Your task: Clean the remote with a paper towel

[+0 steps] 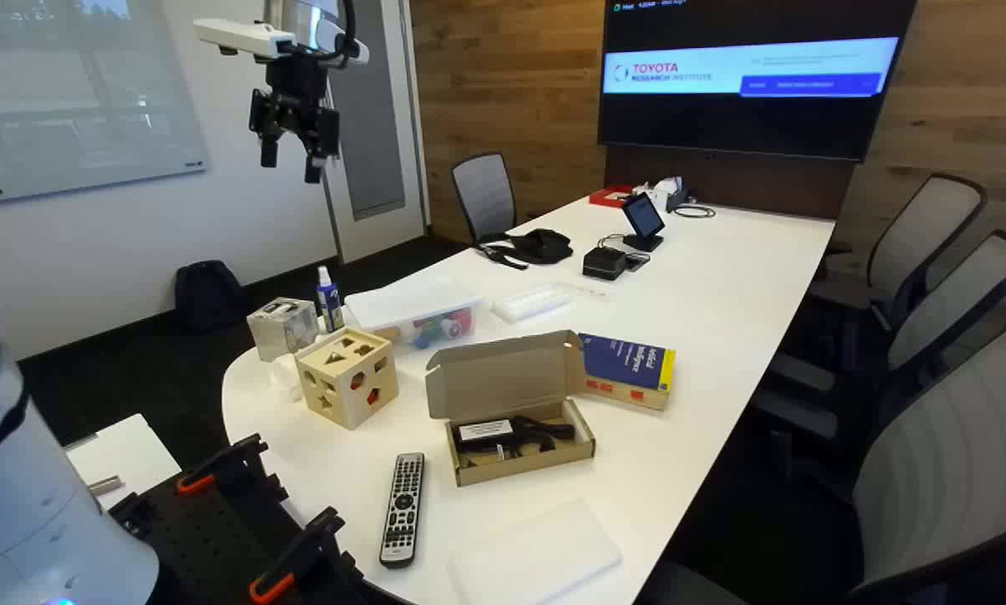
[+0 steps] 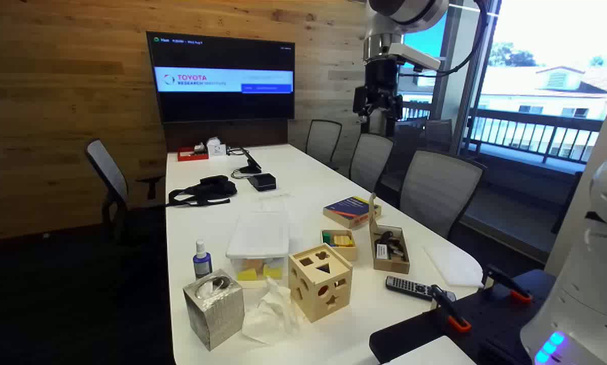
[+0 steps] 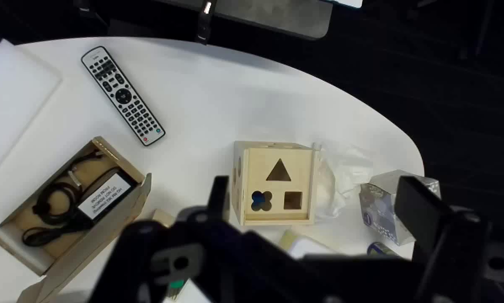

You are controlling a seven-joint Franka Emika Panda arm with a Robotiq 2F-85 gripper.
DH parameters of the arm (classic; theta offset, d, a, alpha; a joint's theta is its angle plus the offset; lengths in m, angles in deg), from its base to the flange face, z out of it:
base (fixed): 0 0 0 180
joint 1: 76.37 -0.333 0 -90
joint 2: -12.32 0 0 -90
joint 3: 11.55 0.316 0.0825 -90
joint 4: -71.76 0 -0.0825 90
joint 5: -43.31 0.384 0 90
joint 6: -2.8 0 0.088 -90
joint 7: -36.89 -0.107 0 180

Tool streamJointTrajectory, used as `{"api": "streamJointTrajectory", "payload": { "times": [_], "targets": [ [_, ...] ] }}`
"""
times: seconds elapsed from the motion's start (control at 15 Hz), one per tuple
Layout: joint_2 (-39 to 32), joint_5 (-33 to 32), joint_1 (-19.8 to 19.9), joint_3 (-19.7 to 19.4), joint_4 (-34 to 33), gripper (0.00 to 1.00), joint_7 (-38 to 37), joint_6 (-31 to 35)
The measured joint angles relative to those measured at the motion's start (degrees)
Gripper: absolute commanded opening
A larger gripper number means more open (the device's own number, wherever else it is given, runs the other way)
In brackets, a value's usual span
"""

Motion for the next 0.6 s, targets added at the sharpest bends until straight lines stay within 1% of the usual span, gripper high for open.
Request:
{"api": "streamJointTrajectory", "payload": {
  "times": [0.4, 0.47, 0.6],
  "targets": [
    [-0.39, 0.08, 0.13, 0.24, 0.00, 1.00, -0.20, 0.56],
    [-1.08, 0.82, 0.12, 0.47, 0.05, 1.00, -0.97, 2.12],
    [-3.76, 4.00, 0.05, 1.81, 0.58, 1.00, -3.56, 8.64]
  ]
}}
